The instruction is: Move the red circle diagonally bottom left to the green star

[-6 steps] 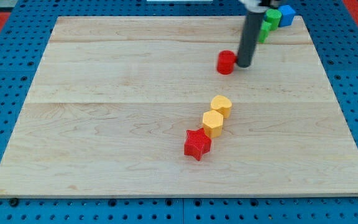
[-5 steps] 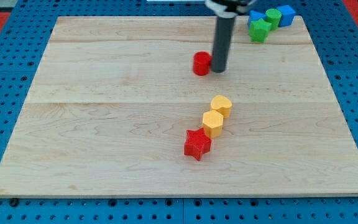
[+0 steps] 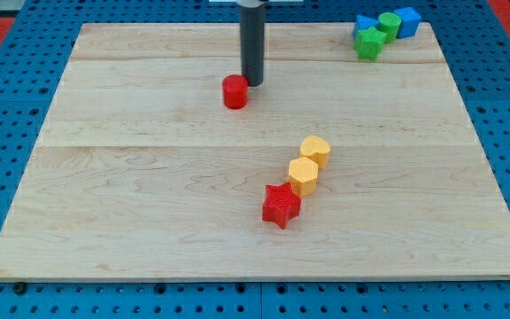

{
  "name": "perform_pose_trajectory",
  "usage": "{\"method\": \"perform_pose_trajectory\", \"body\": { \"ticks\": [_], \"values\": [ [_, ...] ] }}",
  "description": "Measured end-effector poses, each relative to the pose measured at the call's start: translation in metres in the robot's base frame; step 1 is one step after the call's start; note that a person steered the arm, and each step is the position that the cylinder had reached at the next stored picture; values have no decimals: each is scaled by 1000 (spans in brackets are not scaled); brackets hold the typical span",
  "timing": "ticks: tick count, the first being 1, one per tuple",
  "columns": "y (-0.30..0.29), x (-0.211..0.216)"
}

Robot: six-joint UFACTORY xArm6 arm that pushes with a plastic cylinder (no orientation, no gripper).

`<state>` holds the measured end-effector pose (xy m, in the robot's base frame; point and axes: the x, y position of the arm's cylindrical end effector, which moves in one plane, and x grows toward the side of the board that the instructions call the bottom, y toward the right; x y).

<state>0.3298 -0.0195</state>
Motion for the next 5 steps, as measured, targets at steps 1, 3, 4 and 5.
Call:
{"method": "perform_pose_trajectory", "body": {
  "ticks": [1,3,4,5],
  "values": [
    [-31,11],
    [-65,15],
    [-93,22],
    [-95,37]
  ]
}}
